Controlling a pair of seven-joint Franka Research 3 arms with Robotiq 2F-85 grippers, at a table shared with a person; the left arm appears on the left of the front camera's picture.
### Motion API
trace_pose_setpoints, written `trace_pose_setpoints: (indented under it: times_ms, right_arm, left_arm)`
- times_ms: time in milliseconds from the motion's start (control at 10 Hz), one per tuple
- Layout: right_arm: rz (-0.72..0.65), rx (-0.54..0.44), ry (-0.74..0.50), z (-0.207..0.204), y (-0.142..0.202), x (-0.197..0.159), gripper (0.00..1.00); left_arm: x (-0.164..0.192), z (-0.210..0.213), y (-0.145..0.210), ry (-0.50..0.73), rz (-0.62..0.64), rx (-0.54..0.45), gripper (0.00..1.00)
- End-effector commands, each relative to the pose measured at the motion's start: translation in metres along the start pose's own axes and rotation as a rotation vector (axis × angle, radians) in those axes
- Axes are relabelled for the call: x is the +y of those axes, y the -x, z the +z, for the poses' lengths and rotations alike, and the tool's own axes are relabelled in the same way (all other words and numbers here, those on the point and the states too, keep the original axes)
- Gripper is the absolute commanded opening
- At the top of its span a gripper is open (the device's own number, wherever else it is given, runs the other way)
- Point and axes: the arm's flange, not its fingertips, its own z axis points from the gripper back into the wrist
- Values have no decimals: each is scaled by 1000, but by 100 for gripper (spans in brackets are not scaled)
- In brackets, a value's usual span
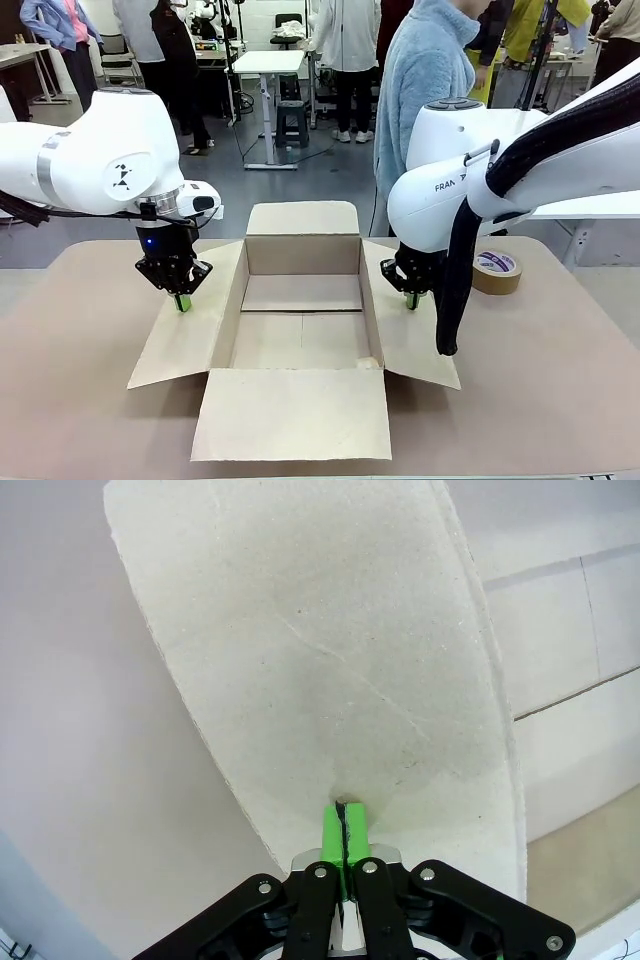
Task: Wrap the clocks to prevent damage.
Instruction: Once the human has placed the objects inside and stepped back, release both hands from the side flaps of the Package Box.
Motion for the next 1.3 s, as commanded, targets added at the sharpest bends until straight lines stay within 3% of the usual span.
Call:
trace_pose_setpoints:
  times_ms: [0,1200]
  right_arm:
    - [-3,3,3,-2,2,2,1]
    - [-3,3,3,-2,2,2,1]
  left_arm:
    - [1,2,0,-10,5,-6,0]
    - [1,2,0,-10,5,-6,0]
